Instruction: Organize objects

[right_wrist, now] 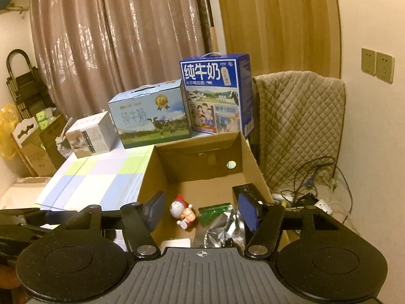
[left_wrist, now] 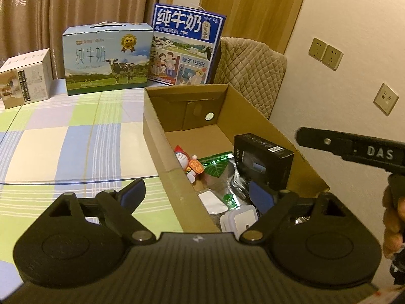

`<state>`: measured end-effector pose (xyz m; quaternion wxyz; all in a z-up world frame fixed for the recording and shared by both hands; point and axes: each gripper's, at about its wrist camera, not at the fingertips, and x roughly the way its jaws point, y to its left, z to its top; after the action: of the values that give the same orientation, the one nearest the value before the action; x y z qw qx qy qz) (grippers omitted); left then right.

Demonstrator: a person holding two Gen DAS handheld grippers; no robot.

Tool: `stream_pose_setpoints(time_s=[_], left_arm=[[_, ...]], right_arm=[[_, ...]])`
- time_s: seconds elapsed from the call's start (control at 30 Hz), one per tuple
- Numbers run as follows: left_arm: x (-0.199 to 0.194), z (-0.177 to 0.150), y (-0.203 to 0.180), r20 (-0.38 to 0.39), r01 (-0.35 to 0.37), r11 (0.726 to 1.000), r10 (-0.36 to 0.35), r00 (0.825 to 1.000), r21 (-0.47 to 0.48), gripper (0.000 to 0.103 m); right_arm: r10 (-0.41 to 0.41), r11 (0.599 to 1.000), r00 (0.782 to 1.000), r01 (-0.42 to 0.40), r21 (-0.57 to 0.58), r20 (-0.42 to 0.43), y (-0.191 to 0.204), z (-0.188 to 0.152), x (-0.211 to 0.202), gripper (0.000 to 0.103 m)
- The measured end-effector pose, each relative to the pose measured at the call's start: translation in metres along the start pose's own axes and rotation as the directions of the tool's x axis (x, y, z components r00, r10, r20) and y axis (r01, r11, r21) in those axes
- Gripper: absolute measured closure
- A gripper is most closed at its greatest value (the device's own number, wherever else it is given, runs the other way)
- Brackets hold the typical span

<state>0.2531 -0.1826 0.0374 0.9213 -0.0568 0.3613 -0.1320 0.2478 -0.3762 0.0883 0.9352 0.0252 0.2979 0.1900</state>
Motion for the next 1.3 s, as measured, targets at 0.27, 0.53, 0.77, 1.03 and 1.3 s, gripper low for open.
stream_pose_setpoints(time_s=[0.27,0.53,0.77,1.03,1.3], left_arm=[[-0.030,-0.019,0.013,0.026,-0.029,0.998,0.030,0.999,-0.058,0.001],[-0.078,-0.048,0.016,0.031,-0.042,0.992,0.046,0.998,-0.119,0.001],[-0.120,-0.078,0.012,0.051,-0.023,0.989,0.030,0.998,-0.145,0.001],[-0.155,-0.107,0.018,0.036,-0.045,0.984,0.052,0.998,-0.173,0.001],[-0.166,-0.130,0.021,0.003,-0.072,0.981,0.074,0.997,-0.180,0.001]], right_arm=[[-0.035,0.998,0.999,0.036,0.055,-0.020,0.003,-0.012,-0.037,0.039],[-0.059,0.998,0.997,0.060,0.019,-0.041,0.035,-0.044,-0.080,0.038],[-0.055,0.998,0.997,0.054,-0.010,-0.061,0.068,-0.076,-0.112,0.038],[-0.058,0.995,0.994,0.050,-0.089,-0.094,0.102,-0.105,-0.130,0.038],[-0.075,0.995,0.991,0.067,-0.070,-0.109,0.108,-0.119,-0.139,0.037]])
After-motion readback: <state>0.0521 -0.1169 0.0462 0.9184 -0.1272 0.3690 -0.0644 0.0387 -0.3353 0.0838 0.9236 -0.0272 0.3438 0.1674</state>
